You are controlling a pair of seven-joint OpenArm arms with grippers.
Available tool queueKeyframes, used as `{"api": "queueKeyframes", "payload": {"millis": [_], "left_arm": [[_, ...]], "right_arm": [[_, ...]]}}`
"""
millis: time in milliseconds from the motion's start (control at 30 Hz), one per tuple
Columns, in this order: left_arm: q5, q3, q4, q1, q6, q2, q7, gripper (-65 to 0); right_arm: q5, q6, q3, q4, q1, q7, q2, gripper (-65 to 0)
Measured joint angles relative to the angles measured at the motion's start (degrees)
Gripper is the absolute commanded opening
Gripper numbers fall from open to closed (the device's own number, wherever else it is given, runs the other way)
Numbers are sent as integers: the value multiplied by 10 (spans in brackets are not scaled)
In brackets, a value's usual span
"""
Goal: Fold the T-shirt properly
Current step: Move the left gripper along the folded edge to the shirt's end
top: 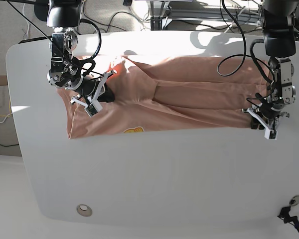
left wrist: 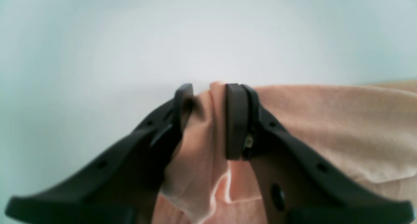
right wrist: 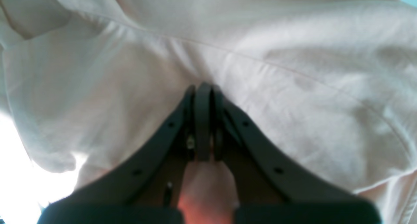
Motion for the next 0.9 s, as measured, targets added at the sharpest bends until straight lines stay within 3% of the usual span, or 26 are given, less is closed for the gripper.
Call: {"api": "queueKeyframes", "payload": {"millis": [233, 367, 433, 900], "left_arm": [[9, 0, 19, 5, 0, -2, 15, -490], [13, -1, 19, 4, 3, -13, 15, -275], [14, -2, 19, 5, 7, -15, 15, -204], [14, 0, -11, -25, 5, -13, 18, -204]], "right_arm": [[0, 0, 0, 0, 0, 0, -2, -650], [0, 0, 0, 0, 0, 0, -2, -650], [0, 0, 0, 0, 0, 0, -2, -650], [-1, 0, 0, -1, 0, 5, -1, -650]]}}
